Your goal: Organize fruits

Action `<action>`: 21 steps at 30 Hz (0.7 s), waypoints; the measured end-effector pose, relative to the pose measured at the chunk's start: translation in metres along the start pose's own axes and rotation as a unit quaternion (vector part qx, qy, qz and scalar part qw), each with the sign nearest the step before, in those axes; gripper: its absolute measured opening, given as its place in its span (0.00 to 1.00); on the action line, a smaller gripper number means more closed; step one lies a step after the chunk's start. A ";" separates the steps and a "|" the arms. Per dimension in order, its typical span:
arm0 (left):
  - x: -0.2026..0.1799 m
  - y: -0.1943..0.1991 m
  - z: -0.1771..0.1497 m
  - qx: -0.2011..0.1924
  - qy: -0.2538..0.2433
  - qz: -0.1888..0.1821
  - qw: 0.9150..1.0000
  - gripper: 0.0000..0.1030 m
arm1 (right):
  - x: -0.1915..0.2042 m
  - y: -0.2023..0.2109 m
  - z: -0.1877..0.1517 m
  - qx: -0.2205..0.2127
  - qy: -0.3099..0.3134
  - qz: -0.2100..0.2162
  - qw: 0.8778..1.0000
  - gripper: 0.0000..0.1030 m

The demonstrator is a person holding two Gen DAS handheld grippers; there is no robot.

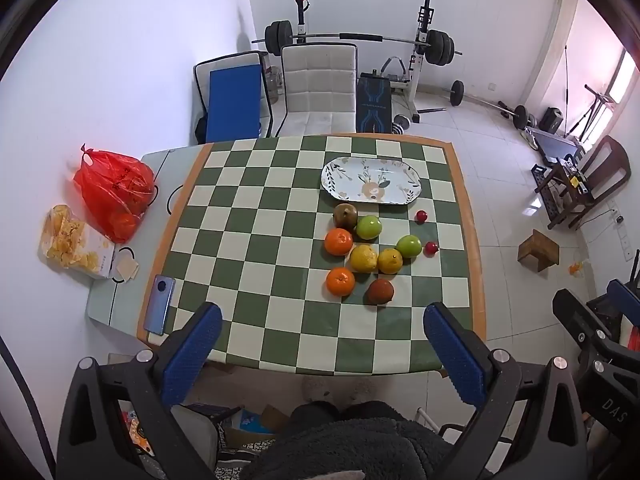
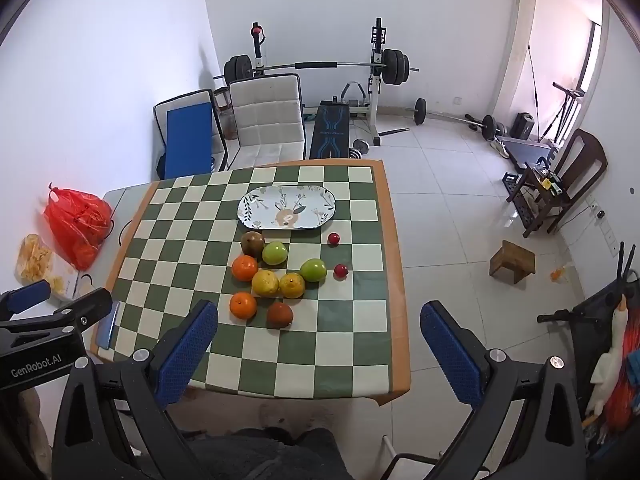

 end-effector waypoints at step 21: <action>0.001 0.001 0.000 -0.004 0.003 0.000 1.000 1.00 | 0.001 0.011 -0.001 -0.006 -0.001 -0.005 1.000 1.00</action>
Point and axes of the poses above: each gripper's, at about its wrist camera, not at the fingertips, and y roughly against the way its jaws point, x to its left, z to its top, the point moved 5 cm from there along -y, roughly the way its jaws point, and after that the axes turned 4 degrees about -x, right-handed, at the moved point
